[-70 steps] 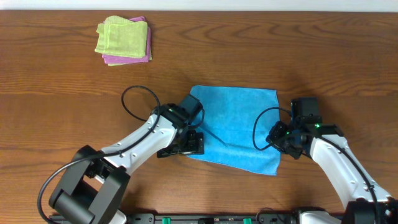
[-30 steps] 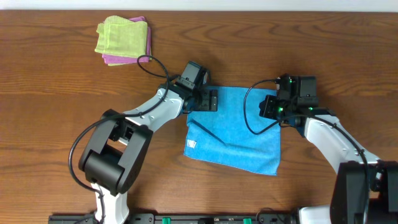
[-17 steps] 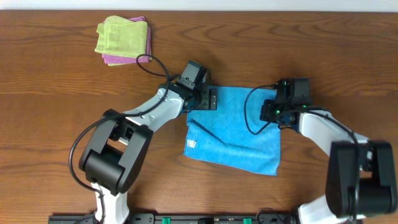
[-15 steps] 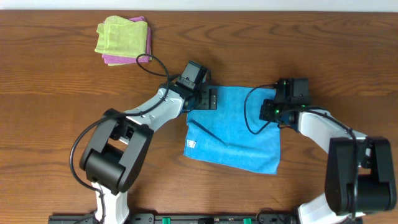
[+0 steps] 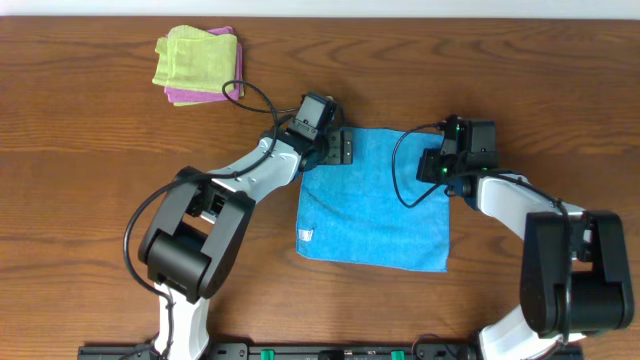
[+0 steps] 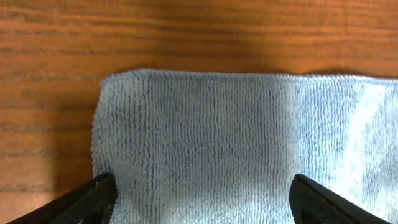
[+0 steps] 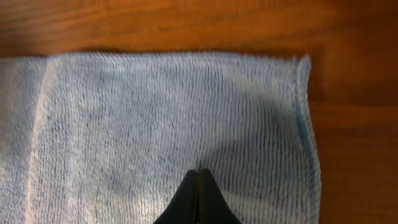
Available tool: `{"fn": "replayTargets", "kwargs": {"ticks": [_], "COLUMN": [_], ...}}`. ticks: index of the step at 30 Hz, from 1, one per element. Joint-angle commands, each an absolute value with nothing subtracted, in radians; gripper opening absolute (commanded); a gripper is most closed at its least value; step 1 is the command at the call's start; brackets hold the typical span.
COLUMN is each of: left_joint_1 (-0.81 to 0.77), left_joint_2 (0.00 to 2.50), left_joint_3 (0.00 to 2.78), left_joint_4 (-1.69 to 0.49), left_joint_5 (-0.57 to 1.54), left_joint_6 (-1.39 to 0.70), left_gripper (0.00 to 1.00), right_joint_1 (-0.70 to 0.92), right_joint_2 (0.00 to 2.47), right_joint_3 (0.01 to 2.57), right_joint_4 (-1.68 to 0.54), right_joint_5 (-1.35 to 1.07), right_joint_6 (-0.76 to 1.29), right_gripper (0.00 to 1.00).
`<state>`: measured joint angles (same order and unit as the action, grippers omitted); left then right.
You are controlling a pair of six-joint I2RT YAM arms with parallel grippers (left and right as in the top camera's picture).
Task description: Fold the cloth
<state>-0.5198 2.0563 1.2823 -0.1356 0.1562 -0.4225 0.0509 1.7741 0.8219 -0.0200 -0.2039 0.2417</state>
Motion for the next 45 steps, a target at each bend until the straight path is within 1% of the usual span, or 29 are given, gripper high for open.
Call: {"fn": "replayTargets", "kwargs": {"ticks": [1, 8, 13, 17, 21, 29, 33, 40, 44, 45], "left_joint_1": [-0.514, -0.481, -0.472, -0.471, -0.471, -0.471, -0.471, -0.470, -0.470, -0.470], "left_joint_2": [2.128, 2.128, 2.128, 2.128, 2.128, 2.134, 2.138, 2.139, 2.139, 2.138], "left_joint_3": [1.272, 1.277, 1.277, 1.277, 1.277, 1.277, 1.277, 1.277, 1.277, 1.277], "left_joint_4": [-0.148, -0.115, -0.130, -0.133, -0.132, -0.080, -0.034, 0.002, -0.006, -0.007], "left_joint_5": [0.097, 0.093, 0.093, 0.078, 0.078, 0.068, 0.048, -0.005, -0.004, -0.004], "left_joint_6": [-0.442, -0.442, -0.441, -0.442, -0.442, -0.442, -0.450, -0.449, -0.450, -0.450], "left_gripper": [0.90, 0.91, 0.91, 0.91, 0.95, 0.95, 0.95, 0.98, 0.97, 0.95], "right_joint_1": [0.059, 0.059, 0.060, 0.060, 0.060, 0.060, 0.063, 0.064, 0.066, 0.066], "right_joint_2": [1.786, 1.805, 1.835, 1.835, 1.840, 1.964, 1.981, 1.985, 2.011, 2.019], "right_joint_3": [0.824, 0.824, 0.824, 0.824, 0.824, 0.825, 0.833, 0.912, 0.963, 0.977], "right_joint_4": [0.002, 0.057, 0.023, 0.032, 0.101, 0.260, 0.273, 0.315, 0.323, 0.319], "right_joint_5": [-0.190, -0.172, -0.166, -0.110, -0.104, -0.126, -0.136, -0.127, -0.127, -0.131], "right_joint_6": [0.226, 0.213, 0.246, 0.250, 0.250, 0.278, 0.283, 0.249, 0.226, 0.227], "right_gripper": [0.01, 0.01, 0.01, 0.01, 0.01, 0.01, 0.01, 0.02, 0.01, 0.01]}}
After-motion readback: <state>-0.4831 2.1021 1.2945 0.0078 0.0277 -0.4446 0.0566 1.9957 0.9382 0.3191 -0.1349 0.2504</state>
